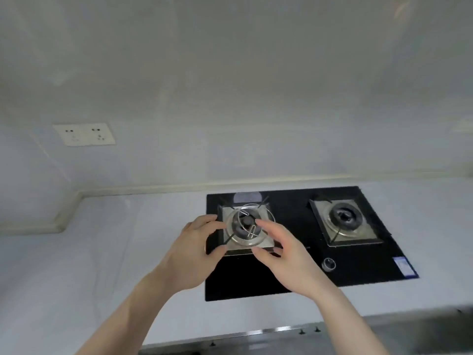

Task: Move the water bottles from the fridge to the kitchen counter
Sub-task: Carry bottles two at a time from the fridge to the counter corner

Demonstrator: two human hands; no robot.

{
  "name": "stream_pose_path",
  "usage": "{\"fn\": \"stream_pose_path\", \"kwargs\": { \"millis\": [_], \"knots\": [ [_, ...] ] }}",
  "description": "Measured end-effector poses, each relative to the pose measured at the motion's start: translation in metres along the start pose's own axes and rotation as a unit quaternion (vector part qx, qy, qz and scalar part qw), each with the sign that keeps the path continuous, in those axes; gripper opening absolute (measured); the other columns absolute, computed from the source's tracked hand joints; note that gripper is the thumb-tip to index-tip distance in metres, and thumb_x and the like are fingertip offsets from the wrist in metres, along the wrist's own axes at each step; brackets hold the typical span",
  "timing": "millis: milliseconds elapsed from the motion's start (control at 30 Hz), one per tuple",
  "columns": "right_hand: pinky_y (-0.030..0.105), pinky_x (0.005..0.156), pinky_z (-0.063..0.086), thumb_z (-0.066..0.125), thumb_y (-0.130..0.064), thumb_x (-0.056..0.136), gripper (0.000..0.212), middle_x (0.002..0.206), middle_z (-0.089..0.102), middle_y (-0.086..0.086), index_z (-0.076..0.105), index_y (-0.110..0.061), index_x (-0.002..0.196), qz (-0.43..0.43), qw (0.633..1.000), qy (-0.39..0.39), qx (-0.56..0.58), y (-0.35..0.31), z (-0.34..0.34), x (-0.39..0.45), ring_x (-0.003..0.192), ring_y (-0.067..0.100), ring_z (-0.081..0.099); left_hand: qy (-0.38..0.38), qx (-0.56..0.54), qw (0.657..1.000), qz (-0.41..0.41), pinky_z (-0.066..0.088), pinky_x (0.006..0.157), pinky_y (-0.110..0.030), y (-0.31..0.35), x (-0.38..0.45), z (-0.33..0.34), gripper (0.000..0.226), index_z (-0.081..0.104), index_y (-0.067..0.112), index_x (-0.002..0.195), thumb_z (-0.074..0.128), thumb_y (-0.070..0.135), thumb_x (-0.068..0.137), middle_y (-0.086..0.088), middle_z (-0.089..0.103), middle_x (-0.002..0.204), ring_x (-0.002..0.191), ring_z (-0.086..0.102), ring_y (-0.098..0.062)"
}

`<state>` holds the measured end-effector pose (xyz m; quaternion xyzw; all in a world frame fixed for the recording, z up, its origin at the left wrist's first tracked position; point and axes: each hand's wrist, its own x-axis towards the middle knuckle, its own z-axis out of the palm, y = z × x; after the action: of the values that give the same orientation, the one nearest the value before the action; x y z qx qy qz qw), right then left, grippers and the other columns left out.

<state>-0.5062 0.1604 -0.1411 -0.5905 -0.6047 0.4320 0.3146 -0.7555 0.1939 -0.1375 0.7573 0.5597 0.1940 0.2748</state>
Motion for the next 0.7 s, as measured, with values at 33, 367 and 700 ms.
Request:
{"fn": "stream_pose_path", "kwargs": {
  "millis": [33,367,700],
  "knots": [
    [0.019,0.110,0.041,0.074,-0.036,0.097,0.054,0.143,0.045,-0.046,0.051,-0.063,0.137,0.015,0.999,0.030,0.016,0.008,-0.018,-0.012,0.132,-0.022,0.041,-0.015,-0.002,0.999,0.034,0.018,0.108,-0.007,0.016,0.013,0.010,0.045,0.057,0.041,0.139,0.066,0.038,0.095,0.029,0.036,0.146,0.138,0.037,-0.004],
    [0.014,0.105,0.043,0.072,-0.040,0.096,0.051,0.143,0.045,-0.046,0.052,-0.061,0.138,0.132,0.936,0.321,0.053,0.035,-0.106,-0.129,0.137,-0.010,0.044,-0.188,0.004,0.939,0.287,0.030,0.102,-0.014,0.140,0.091,0.087,0.043,0.051,0.053,0.136,0.064,0.048,0.095,0.042,0.029,0.145,0.122,0.041,0.005],
    [0.022,0.112,0.044,0.074,-0.033,0.097,0.049,0.146,0.047,-0.039,0.055,-0.058,0.135,0.175,0.851,0.494,0.029,0.022,-0.121,-0.229,0.131,-0.020,0.043,-0.282,-0.014,0.846,0.453,0.025,0.103,-0.005,0.243,0.092,0.141,0.045,0.050,0.049,0.140,0.062,0.048,0.096,0.036,0.028,0.152,0.138,0.030,0.007]
  ]
}}
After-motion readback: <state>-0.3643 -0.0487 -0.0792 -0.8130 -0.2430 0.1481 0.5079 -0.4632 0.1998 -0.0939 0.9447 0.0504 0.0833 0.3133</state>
